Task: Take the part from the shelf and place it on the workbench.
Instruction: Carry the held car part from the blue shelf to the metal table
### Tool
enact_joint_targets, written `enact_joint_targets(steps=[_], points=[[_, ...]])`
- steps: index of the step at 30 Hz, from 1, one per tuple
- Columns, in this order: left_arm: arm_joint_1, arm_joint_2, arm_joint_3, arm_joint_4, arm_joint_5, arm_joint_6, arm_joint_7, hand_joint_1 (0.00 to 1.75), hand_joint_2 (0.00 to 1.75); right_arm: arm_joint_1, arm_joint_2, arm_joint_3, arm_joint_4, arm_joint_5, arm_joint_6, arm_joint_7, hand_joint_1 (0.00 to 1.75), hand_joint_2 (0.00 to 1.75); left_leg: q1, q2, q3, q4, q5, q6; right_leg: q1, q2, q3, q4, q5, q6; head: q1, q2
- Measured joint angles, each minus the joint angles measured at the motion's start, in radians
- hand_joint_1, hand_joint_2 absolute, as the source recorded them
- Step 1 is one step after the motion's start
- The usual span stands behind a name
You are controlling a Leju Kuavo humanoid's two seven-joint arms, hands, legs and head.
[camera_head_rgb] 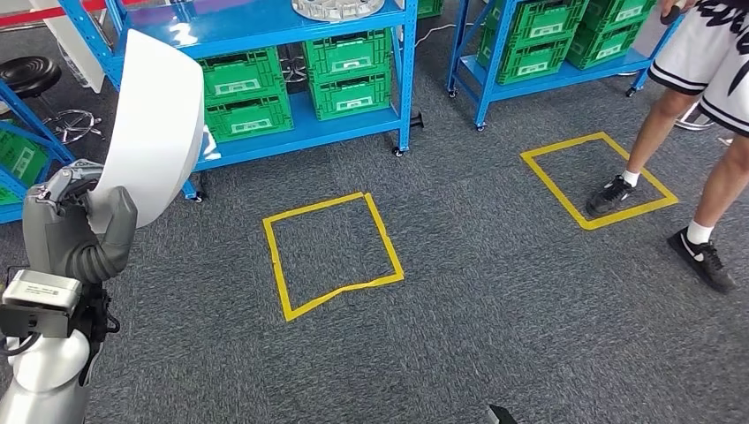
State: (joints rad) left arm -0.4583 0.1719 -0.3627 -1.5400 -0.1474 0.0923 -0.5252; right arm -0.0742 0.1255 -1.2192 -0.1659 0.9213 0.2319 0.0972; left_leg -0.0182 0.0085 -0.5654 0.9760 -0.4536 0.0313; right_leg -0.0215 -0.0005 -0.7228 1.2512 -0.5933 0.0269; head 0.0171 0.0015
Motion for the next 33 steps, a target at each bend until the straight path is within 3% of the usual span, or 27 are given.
enact_joint_targets(steps=[1,2,3,4,5,7,8,10,12,14,15,16,17,19,21,22,25,26,27,29,31,32,33], points=[[0.001,0.0,0.0,0.001,0.0,0.0,0.0,1.75,1.75,-0.001,-0.001,0.0,0.0,0.0,0.0,-0.001,0.0,0.0,0.001,0.001,-0.023,0.007,0.013,-0.002,0.0,0.0,0.008,0.034,0.014,0.003,0.0,0.0],[0.003,0.0,0.0,0.002,-0.001,0.0,0.001,1.75,1.75,-0.002,-0.003,0.0,0.0,0.0,0.0,-0.001,0.0,0.0,0.002,0.002,-0.048,0.016,0.025,-0.005,-0.001,0.0,0.027,0.041,0.047,0.006,0.0,0.0],[0.004,0.0,0.0,0.002,-0.001,0.0,0.001,1.75,1.75,-0.003,-0.004,0.0,0.0,-0.001,0.0,-0.002,0.0,0.0,0.005,0.003,-0.074,0.028,0.035,-0.009,-0.002,0.0,0.061,0.018,0.078,0.009,0.0,0.0],[0.006,0.0,0.0,0.002,-0.002,0.0,0.001,1.75,1.75,-0.004,-0.004,0.0,0.0,-0.001,0.0,-0.002,0.0,0.0,0.006,0.002,-0.099,0.043,0.043,-0.014,-0.003,0.0,0.109,-0.037,0.077,0.012,0.001,0.0],[0.007,0.0,0.0,0.001,-0.003,0.0,0.002,1.75,1.75,-0.005,-0.004,0.0,0.0,-0.001,0.001,-0.004,0.0,0.0,0.007,0.002,-0.12,0.059,0.049,-0.02,-0.001,0.001,0.155,-0.099,0.058,0.008,0.003,0.0],[0.006,0.001,0.001,0.0,-0.005,-0.001,0.002,1.75,1.75,-0.007,-0.004,0.0,0.0,0.001,0.002,-0.009,0.0,0.0,0.005,0.001,-0.139,0.079,0.057,-0.031,0.004,0.002,0.207,-0.185,0.004,-0.011,0.003,0.0],[0.006,0.001,0.002,0.0,-0.008,-0.002,0.003,1.75,1.75,-0.006,-0.004,0.0,0.0,0.002,0.002,-0.013,0.0,0.0,0.006,0.001,-0.139,0.079,0.062,-0.036,0.006,0.002,0.208,-0.194,0.001,-0.026,0.003,0.0],[0.006,0.001,0.002,0.001,-0.013,-0.001,0.006,1.75,1.75,-0.006,-0.003,0.0,0.0,0.008,0.003,-0.022,0.0,0.0,0.01,0.0,-0.143,0.081,0.059,-0.047,0.005,-0.003,0.198,-0.195,0.016,-0.044,0.002,0.0],[0.006,0.002,0.003,0.003,-0.016,0.001,0.011,1.75,1.75,-0.006,-0.003,0.0,0.0,0.013,0.005,-0.029,0.0,0.0,0.015,-0.003,-0.165,0.139,-0.009,-0.061,0.001,-0.006,0.182,-0.198,0.039,-0.056,-0.002,0.0],[0.007,0.002,0.004,0.005,-0.018,0.003,0.014,1.75,1.75,-0.005,-0.003,0.0,0.0,0.017,0.008,-0.032,0.0,0.0,0.02,-0.004,-0.195,0.257,-0.098,-0.073,0.001,-0.007,0.16,-0.199,0.058,-0.059,-0.005,0.0],[0.008,0.002,0.004,0.007,-0.019,0.003,0.014,1.75,1.75,-0.005,-0.003,0.0,0.0,0.019,0.009,-0.032,0.0,0.0,0.022,-0.004,-0.204,0.309,-0.116,-0.076,0.001,-0.007,0.15,-0.198,0.066,-0.059,-0.005,0.0],[0.009,0.002,0.004,0.008,-0.019,0.003,0.015,1.75,1.75,-0.004,-0.003,0.0,0.0,0.02,0.01,-0.032,0.0,0.0,0.024,-0.004,-0.2,0.336,-0.114,-0.077,0.001,-0.007,0.14,-0.198,0.075,-0.058,-0.005,0.0],[0.009,0.002,0.004,0.01,-0.02,0.003,0.016,1.75,1.75,-0.003,-0.003,0.0,0.0,0.021,0.01,-0.032,0.0,0.0,0.025,-0.004,-0.178,0.326,-0.097,-0.077,0.001,-0.007,0.131,-0.197,0.082,-0.055,-0.005,0.0],[0.008,0.002,0.004,0.011,-0.02,0.004,0.017,1.75,1.75,-0.002,-0.003,0.0,0.0,0.022,0.01,-0.032,0.0,0.0,0.026,-0.004,-0.082,0.21,-0.062,-0.069,0.0,-0.008,0.12,-0.197,0.095,-0.049,-0.005,0.0],[0.005,0.002,0.004,0.011,-0.021,0.004,0.016,1.75,1.75,-0.002,-0.003,0.0,0.0,0.025,0.011,-0.037,0.0,0.0,0.021,-0.005,0.004,0.088,-0.059,-0.059,0.001,-0.008,0.114,-0.198,0.105,-0.038,-0.004,0.0],[0.004,0.002,0.004,0.011,-0.021,0.005,0.016,1.75,1.75,-0.002,-0.003,0.0,0.0,0.027,0.012,-0.042,0.0,0.0,0.018,-0.005,0.02,0.06,-0.063,-0.053,0.0,-0.008,0.113,-0.199,0.11,-0.031,-0.005,0.0],[0.002,0.0,0.005,0.011,-0.021,0.007,0.016,1.75,1.75,-0.002,-0.003,0.002,0.0,0.032,0.018,-0.055,0.0,0.0,0.014,-0.007,0.019,0.04,-0.051,-0.034,-0.002,-0.009,0.112,-0.205,0.12,-0.01,-0.008,0.0],[0.001,-0.001,0.005,0.011,-0.021,0.008,0.016,1.75,1.75,-0.002,-0.003,0.002,0.0,0.033,0.019,-0.058,0.0,0.0,0.015,-0.008,0.018,0.033,-0.043,-0.025,-0.002,-0.008,0.105,-0.191,0.108,-0.006,-0.008,0.0],[0.0,-0.002,0.005,0.011,-0.021,0.008,0.016,1.75,1.75,-0.001,-0.003,0.002,0.0,0.034,0.019,-0.06,0.0,0.0,0.017,-0.008,0.016,0.027,-0.035,-0.018,-0.001,-0.007,0.09,-0.157,0.083,-0.004,-0.007,0.0],[0.001,-0.004,0.005,0.012,-0.021,0.009,0.016,1.75,1.75,-0.001,-0.003,0.003,0.0,0.036,0.019,-0.062,0.0,0.0,0.016,-0.012,0.004,0.026,-0.024,-0.008,0.0,-0.004,0.038,-0.036,0.01,-0.003,-0.005,0.0],[0.003,-0.006,0.005,0.015,-0.021,0.009,0.017,1.75,1.75,0.0,-0.003,0.003,0.0,0.037,0.019,-0.062,0.0,0.0,0.013,-0.019,-0.011,0.032,-0.017,-0.005,0.002,-0.003,0.005,0.056,-0.026,-0.002,-0.005,0.0],[0.004,-0.007,0.005,0.017,-0.021,0.009,0.017,1.75,1.75,0.001,-0.003,0.003,0.0,0.037,0.019,-0.062,0.0,0.0,0.012,-0.026,-0.018,0.037,-0.014,-0.006,0.003,-0.002,0.014,0.05,-0.017,-0.003,-0.005,0.0],[0.004,-0.007,0.005,0.019,-0.021,0.009,0.017,1.75,1.75,0.001,-0.003,0.003,0.0,0.037,0.019,-0.063,0.0,0.0,0.012,-0.033,-0.025,0.044,-0.012,-0.008,0.003,0.001,0.043,0.006,0.007,-0.004,-0.005,0.0]])
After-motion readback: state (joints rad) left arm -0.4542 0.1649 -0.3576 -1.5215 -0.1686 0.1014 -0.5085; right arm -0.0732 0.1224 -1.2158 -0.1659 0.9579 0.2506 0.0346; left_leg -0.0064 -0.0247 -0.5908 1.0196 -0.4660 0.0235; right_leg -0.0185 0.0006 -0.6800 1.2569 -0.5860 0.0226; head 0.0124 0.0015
